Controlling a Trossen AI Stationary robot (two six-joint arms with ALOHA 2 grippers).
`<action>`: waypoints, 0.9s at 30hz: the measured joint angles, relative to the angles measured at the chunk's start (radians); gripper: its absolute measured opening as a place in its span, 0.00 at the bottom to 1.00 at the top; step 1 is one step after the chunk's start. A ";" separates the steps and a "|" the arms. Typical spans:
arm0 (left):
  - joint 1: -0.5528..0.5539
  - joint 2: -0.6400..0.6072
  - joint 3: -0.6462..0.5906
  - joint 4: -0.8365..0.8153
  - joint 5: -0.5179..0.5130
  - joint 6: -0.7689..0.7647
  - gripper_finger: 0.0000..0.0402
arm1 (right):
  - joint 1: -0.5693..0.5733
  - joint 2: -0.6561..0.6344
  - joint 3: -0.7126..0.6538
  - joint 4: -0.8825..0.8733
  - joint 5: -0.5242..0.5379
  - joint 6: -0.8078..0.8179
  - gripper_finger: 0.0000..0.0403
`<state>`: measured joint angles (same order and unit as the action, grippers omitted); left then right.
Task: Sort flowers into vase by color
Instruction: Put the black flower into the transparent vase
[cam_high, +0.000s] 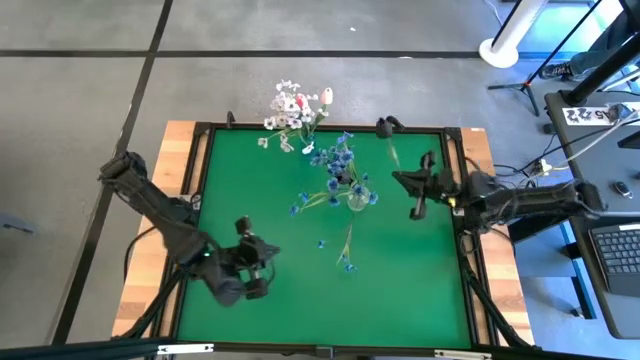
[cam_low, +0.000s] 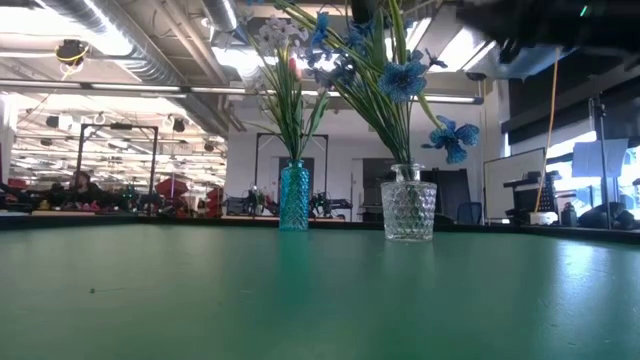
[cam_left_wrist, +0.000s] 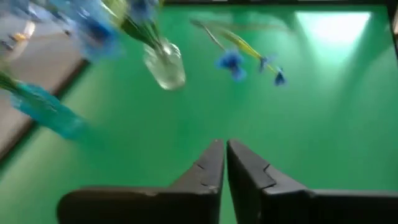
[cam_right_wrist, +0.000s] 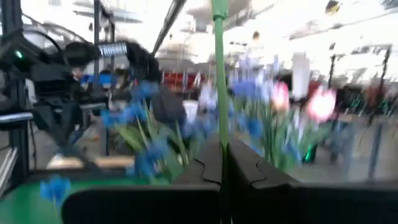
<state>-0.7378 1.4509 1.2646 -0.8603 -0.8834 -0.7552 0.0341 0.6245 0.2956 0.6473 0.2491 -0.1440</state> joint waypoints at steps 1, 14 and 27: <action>0.016 0.000 -0.039 0.065 0.026 0.023 0.02 | -0.051 0.013 -0.020 0.008 -0.054 0.026 0.00; 0.277 -0.110 -0.384 0.734 0.406 0.415 0.00 | -0.498 0.429 -0.095 0.577 -0.616 0.239 0.00; 0.459 -0.343 -0.765 1.370 0.699 0.537 0.00 | -0.513 0.918 0.064 0.919 -0.771 0.354 0.00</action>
<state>-0.2790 1.1076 0.4998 0.5099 -0.1839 -0.2184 -0.4791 1.5423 0.3598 1.5660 -0.5216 0.2097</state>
